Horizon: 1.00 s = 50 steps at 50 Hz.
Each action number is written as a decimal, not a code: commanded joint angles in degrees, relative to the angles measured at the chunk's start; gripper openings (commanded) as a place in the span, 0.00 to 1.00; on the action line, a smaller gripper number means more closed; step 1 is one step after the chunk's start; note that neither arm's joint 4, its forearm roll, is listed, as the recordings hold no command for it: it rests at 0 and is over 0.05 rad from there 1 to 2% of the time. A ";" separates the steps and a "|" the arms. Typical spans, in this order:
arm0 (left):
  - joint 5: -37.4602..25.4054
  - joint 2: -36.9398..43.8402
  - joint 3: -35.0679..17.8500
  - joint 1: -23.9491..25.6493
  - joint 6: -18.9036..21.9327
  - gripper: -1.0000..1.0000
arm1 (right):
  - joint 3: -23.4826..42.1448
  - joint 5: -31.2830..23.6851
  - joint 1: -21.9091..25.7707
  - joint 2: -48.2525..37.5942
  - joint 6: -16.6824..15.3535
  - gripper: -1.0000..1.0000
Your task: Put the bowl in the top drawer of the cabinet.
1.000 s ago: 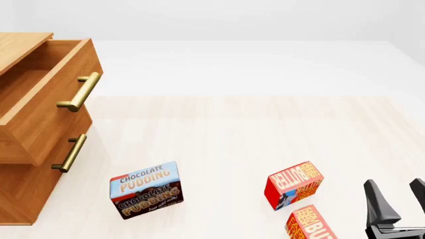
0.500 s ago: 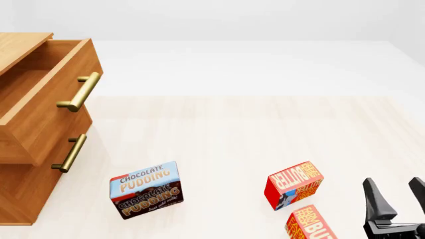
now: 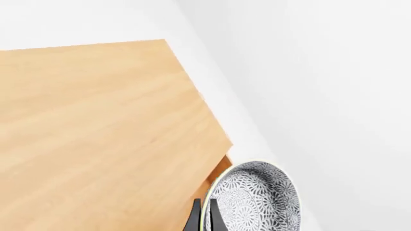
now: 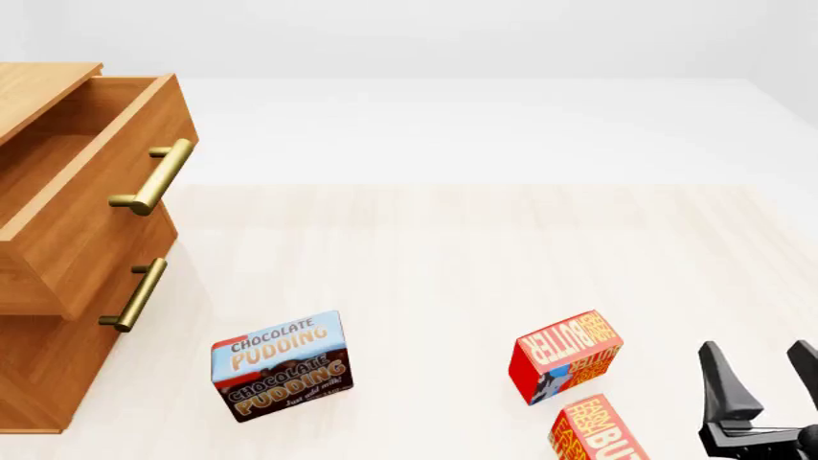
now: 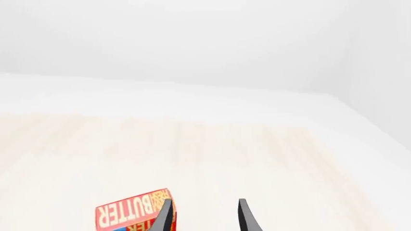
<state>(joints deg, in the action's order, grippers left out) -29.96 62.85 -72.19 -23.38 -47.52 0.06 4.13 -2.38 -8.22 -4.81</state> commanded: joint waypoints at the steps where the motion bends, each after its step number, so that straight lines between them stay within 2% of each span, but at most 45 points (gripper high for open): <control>1: -0.05 -0.78 2.83 -0.11 -1.29 0.00 | 0.00 0.15 -0.15 -0.28 -0.04 1.00; 14: 1.71 0.95 1.72 -2.40 -3.32 0.00 | 0.00 0.19 -0.11 -0.34 -0.25 1.00; 22: 2.85 3.82 -1.02 -5.02 -1.55 0.00 | -0.01 0.32 -0.10 -0.58 -0.40 1.00; 50: 7.45 5.79 4.35 -6.04 -0.30 0.00 | -0.01 0.27 -0.61 -0.55 -0.52 1.00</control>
<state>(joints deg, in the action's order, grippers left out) -24.31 68.00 -68.91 -29.03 -48.48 0.06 4.36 -2.78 -8.66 -5.25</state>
